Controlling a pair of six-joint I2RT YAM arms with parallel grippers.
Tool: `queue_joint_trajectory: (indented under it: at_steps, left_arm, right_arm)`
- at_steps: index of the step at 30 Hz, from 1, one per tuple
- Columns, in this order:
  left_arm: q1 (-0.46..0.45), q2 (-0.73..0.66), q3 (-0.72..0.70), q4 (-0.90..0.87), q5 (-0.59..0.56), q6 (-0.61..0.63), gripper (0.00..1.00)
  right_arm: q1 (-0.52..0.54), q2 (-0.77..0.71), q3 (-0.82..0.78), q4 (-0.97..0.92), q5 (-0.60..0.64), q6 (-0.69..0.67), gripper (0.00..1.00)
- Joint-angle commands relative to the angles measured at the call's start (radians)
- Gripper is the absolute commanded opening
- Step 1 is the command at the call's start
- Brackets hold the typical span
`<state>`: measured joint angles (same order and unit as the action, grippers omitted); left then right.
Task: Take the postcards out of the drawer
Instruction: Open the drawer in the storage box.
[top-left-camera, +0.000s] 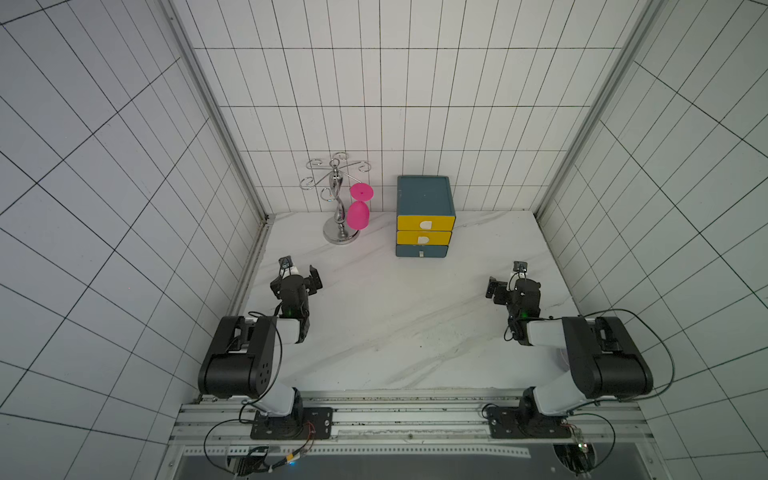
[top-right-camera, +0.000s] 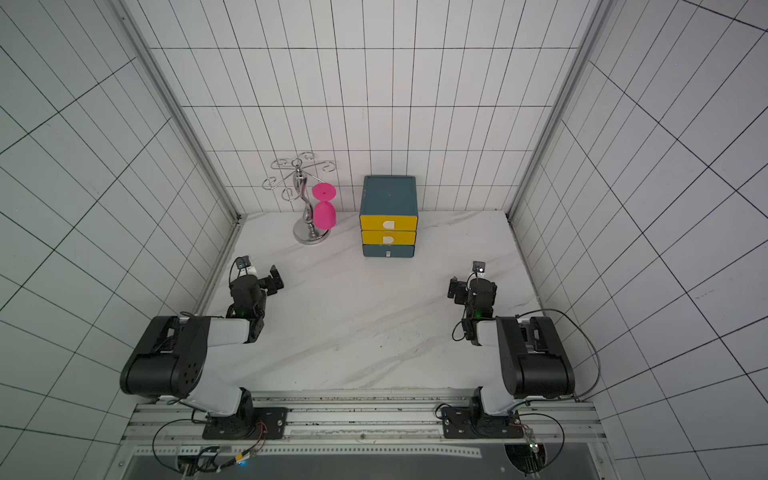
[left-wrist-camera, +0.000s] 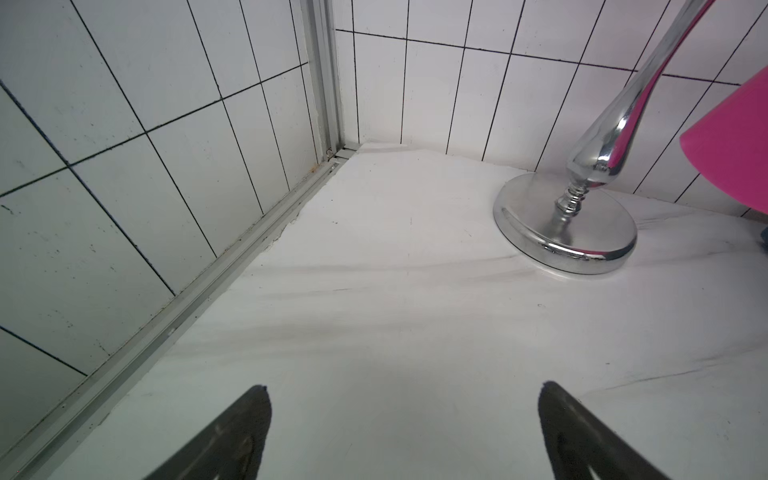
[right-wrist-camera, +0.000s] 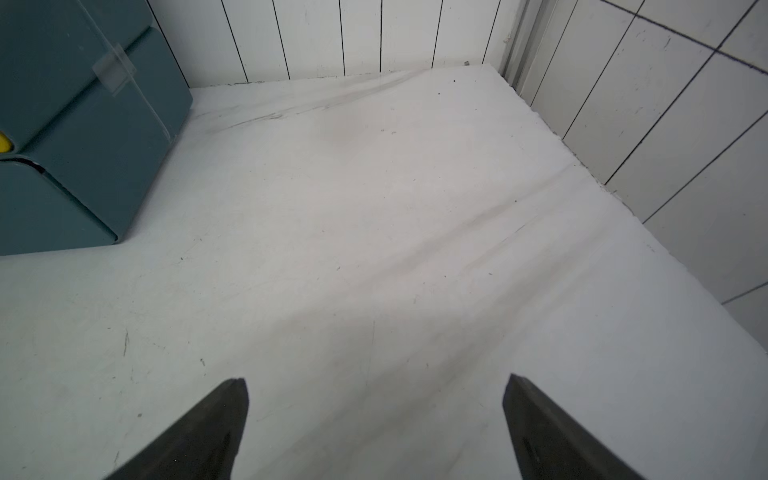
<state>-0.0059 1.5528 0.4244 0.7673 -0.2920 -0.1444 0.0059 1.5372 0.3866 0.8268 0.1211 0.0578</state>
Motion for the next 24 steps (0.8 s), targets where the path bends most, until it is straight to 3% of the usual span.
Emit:
queue_joint_trajectory:
  at_steps: [1,24]
  left_arm:
    - [-0.003,0.012,0.020,0.018,-0.007,0.012,0.99]
    - [0.001,0.010,0.019,0.054,0.002,0.022,0.99]
  right_arm:
    - [-0.011,0.008,0.037,0.008,0.011,-0.012,0.99]
    - [0.008,-0.009,0.030,0.020,0.031,-0.035,0.99]
